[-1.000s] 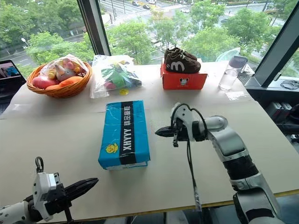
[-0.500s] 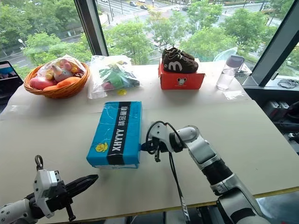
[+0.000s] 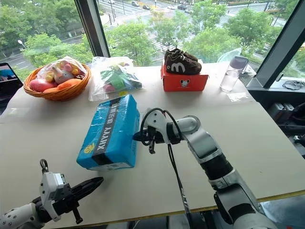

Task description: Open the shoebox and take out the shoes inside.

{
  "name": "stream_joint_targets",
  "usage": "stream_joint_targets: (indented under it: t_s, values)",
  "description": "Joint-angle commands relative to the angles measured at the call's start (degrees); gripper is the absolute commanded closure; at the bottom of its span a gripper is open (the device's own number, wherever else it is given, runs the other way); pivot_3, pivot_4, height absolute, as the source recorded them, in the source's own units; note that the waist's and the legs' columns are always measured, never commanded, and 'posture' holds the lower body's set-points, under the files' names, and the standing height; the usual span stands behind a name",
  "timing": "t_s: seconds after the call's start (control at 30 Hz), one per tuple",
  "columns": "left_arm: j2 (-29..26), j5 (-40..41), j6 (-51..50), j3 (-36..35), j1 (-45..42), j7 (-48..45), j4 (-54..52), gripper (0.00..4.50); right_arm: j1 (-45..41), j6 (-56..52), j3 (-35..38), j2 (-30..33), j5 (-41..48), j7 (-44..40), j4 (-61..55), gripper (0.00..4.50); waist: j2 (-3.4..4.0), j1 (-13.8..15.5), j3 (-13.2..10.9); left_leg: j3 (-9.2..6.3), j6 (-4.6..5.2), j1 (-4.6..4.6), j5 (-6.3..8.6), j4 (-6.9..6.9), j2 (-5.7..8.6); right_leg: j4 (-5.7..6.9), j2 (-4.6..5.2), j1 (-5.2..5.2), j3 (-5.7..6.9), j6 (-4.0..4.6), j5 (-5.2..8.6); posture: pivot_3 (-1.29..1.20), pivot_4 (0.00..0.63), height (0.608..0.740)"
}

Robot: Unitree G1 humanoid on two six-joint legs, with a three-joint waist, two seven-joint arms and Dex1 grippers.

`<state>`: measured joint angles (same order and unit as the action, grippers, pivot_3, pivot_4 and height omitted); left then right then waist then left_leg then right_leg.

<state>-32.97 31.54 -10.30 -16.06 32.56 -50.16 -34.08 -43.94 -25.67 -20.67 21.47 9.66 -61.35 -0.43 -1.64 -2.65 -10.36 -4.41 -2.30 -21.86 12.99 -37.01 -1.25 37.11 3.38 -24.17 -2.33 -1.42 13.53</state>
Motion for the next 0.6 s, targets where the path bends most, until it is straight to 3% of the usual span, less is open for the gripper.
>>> stream_joint_targets:
  t_s: [0.03,0.27,0.6]
  values:
    - [-0.5,-0.1,0.3,-0.3,-0.8,0.2,-0.4,4.46,-6.0,-1.0,0.7,-3.4,1.1,1.6,-3.5,4.46,0.02,-0.1,0.0,0.0,0.0,0.01,0.0,0.0,0.0,0.01,0.0,0.0,0.0,0.0,0.0,0.0,0.15,0.74]
    - [0.1,-1.1,0.7,1.2,-2.0,0.5,0.8,4.46,-18.7,-2.1,1.3,-16.6,1.9,7.5,2.4,4.46,0.06,-1.3,0.0,0.0,0.0,0.01,0.0,0.03,-0.27,0.04,-0.27,-0.13,-0.01,0.18,-0.1,0.0,0.15,0.74]
    - [0.8,-1.6,1.3,1.2,-1.6,1.4,0.6,4.46,-18.1,1.3,-0.3,-14.1,-0.8,6.2,7.3,4.46,-0.16,0.1,0.1,0.04,-0.02,-0.01,0.0,0.0,-0.34,-0.04,-0.28,-0.09,0.05,0.24,-0.12,0.0,0.15,0.74]
